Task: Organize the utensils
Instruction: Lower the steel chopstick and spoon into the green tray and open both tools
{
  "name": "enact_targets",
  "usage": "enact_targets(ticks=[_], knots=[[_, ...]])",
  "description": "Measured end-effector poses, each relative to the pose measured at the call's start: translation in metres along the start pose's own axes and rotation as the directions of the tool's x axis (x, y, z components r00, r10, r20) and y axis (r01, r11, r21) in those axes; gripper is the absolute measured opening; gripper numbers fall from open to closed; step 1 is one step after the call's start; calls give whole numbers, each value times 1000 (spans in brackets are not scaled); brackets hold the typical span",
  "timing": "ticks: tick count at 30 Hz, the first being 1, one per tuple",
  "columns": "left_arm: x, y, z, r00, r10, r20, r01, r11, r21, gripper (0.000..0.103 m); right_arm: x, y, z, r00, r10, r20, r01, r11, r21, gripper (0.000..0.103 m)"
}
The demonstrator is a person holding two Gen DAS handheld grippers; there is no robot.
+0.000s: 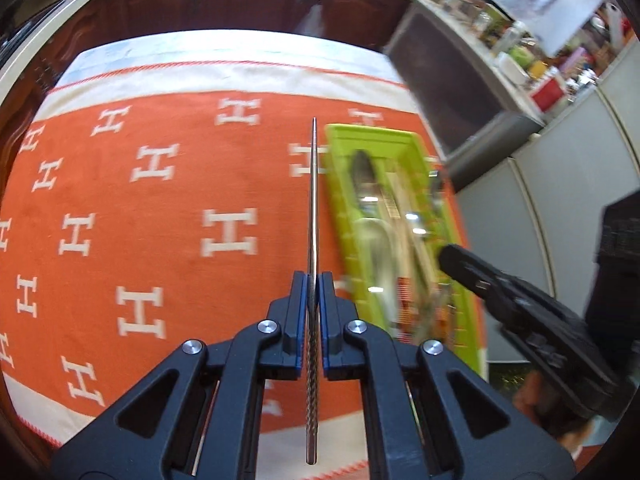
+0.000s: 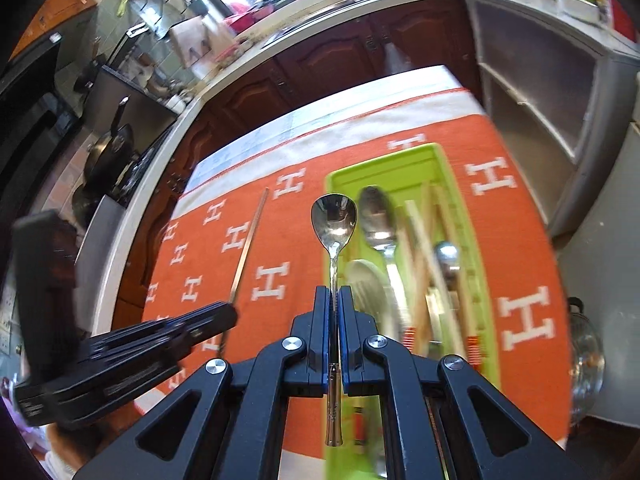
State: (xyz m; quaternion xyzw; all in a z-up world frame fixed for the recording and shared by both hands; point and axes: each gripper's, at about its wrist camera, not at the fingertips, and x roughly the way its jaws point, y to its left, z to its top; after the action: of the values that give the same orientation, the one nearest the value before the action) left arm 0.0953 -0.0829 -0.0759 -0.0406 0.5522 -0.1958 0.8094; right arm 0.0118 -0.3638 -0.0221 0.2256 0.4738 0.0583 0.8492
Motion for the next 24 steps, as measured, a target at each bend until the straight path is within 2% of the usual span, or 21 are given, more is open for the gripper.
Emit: enact_targets(ticks=[3, 10, 16, 20, 21, 24], knots=[[0, -26, 3, 999, -41, -19, 42, 999, 22, 3, -5, -16, 4, 999, -54, 9, 54, 999, 10, 3], [32, -66, 9, 994, -60, -93, 62, 998, 18, 3, -7, -44, 11, 983, -183, 16, 183, 983, -28, 4], [52, -69, 11, 992, -55, -111, 55, 998, 4, 3, 8, -49, 22, 979, -202, -11, 201, 977, -68, 5], [52, -70, 12, 995, -16, -95, 21, 999, 49, 5, 14, -43, 29, 982, -187, -5, 187, 981, -52, 16], [51, -70, 11, 996, -5, -89, 11, 998, 59, 6, 14, -39, 29, 983, -186, -1, 186, 981, -51, 16], [44, -69, 10, 998, 28, -65, -23, 996, 81, 19, 11, -35, 29, 984, -178, 7, 178, 983, -52, 17]])
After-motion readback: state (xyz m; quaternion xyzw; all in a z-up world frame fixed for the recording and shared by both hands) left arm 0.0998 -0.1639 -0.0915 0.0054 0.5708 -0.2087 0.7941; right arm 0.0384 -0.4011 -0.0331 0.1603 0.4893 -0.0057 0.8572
